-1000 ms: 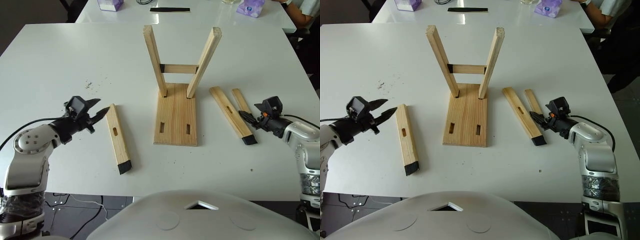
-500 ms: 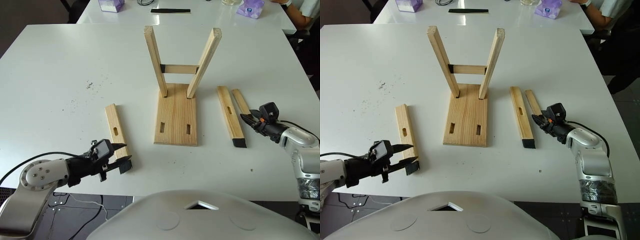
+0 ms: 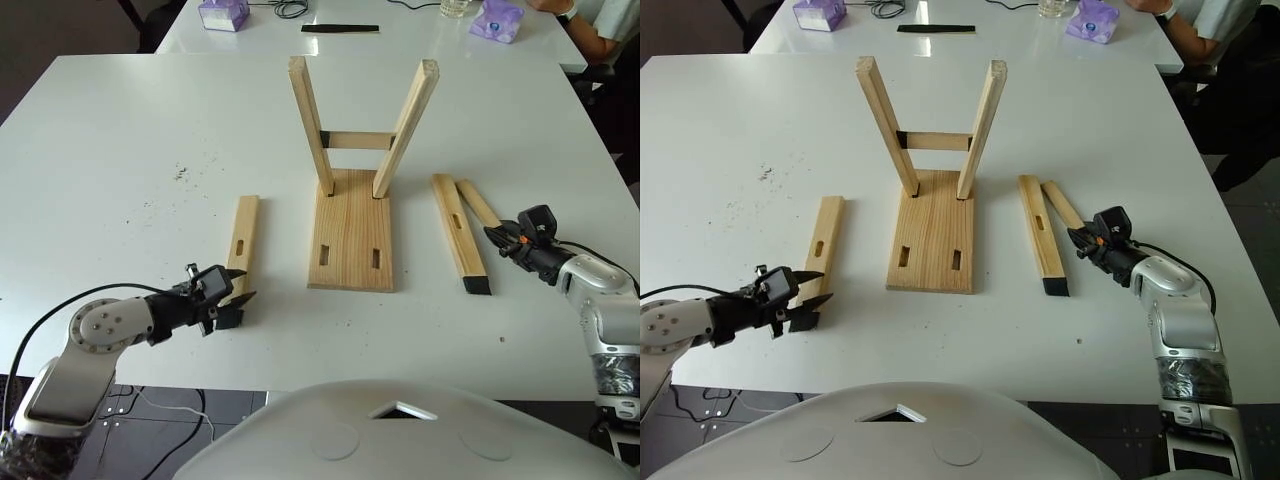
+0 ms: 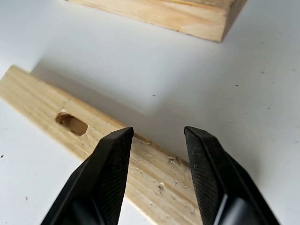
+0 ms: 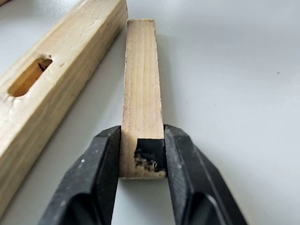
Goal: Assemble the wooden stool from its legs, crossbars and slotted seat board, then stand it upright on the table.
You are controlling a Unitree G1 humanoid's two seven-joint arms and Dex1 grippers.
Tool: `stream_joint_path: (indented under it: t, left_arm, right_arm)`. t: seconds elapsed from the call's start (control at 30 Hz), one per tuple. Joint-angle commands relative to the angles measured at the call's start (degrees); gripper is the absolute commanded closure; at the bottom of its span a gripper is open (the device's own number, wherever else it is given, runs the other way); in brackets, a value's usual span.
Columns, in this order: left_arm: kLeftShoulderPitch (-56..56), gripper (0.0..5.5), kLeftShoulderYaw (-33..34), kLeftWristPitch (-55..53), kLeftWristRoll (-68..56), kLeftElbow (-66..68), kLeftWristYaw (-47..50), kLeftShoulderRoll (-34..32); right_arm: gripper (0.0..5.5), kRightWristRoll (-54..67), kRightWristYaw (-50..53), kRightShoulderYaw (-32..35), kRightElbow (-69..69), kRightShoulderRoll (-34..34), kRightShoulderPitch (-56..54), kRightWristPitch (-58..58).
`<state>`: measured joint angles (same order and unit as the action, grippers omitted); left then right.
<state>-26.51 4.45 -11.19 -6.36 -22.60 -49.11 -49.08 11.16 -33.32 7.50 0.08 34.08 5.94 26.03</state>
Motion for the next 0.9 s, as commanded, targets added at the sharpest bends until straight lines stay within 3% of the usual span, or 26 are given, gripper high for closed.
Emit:
stream_joint_path:
  t: [0.03,0.23,0.43,0.6,0.7,0.83,0.9]
  left_arm:
    - [3.85,3.47,-1.42,1.03,2.35,7.34,0.83,0.42]
    - [10.19,3.47,-0.09,2.54,-2.92,8.22,1.71,4.77]
    - [20.15,3.47,9.04,-13.57,-26.98,-7.68,7.81,9.78]
    - [35.06,3.47,14.12,-25.2,-49.37,-14.45,21.34,10.79]
    - [38.73,3.47,13.74,-27.12,-57.17,-16.6,24.04,10.34]
    - [40.54,3.47,11.38,-28.71,-64.37,-18.5,23.59,9.78]
    - [40.99,3.19,10.37,-29.49,-67.29,-18.56,23.66,9.66]
  right_arm:
    - [4.19,0.26,0.06,0.51,1.72,0.05,-0.62,1.53]
    - [4.19,1.41,0.72,2.01,1.24,-1.14,-2.59,0.75]
    - [4.19,9.74,2.4,10.47,-4.1,-3.24,-9.12,1.99]
    - [4.19,38.93,0.55,18.51,-21.28,-4.44,-17.28,12.57]
    - [4.19,51.25,-2.37,17.44,-28.73,-2.12,-17.29,16.68]
    - [4.19,53.72,-5.34,13.86,-30.11,0.23,-17.41,18.65]
    - [4.19,55.1,-7.31,12.13,-29.82,1.28,-17.91,19.44]
